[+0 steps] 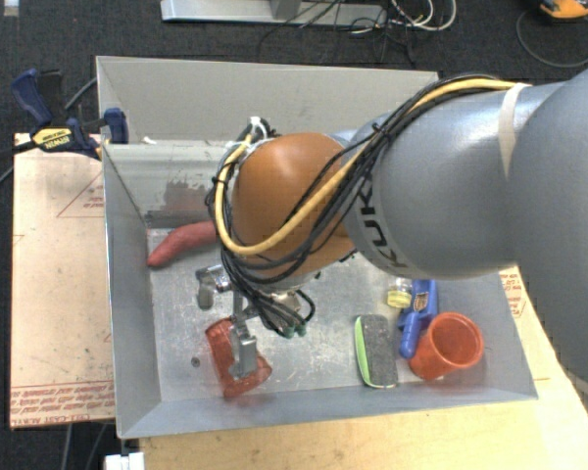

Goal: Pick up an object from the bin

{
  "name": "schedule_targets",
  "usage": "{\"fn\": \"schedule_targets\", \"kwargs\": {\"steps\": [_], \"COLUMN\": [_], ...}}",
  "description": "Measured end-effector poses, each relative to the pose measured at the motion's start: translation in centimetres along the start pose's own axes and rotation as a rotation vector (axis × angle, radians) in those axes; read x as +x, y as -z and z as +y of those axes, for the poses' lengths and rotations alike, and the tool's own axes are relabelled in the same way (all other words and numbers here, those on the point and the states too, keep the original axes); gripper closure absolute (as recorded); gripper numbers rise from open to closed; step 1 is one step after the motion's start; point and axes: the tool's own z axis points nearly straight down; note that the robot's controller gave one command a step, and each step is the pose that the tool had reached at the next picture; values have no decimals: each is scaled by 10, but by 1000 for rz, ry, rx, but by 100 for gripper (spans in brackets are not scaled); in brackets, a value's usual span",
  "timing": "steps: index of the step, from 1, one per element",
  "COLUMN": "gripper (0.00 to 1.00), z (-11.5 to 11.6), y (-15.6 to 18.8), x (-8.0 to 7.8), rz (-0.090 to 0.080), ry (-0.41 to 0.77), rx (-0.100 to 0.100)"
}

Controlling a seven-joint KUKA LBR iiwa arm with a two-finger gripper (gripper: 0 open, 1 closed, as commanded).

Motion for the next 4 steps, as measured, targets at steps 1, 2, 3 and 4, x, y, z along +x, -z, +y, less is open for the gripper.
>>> {"fn": "schedule_targets", "kwargs": {"steps": [1, 2, 3, 4], "gripper": [0, 0, 0, 100], "z": [-13, -20, -46, -87], "y": [-62, -101, -98, -96], "x": [3, 2, 4, 41], "rz": [-5, -2, -6, -21], "ry": [-2, 41, 220, 326], "rx": [-2, -1, -2, 2]}}
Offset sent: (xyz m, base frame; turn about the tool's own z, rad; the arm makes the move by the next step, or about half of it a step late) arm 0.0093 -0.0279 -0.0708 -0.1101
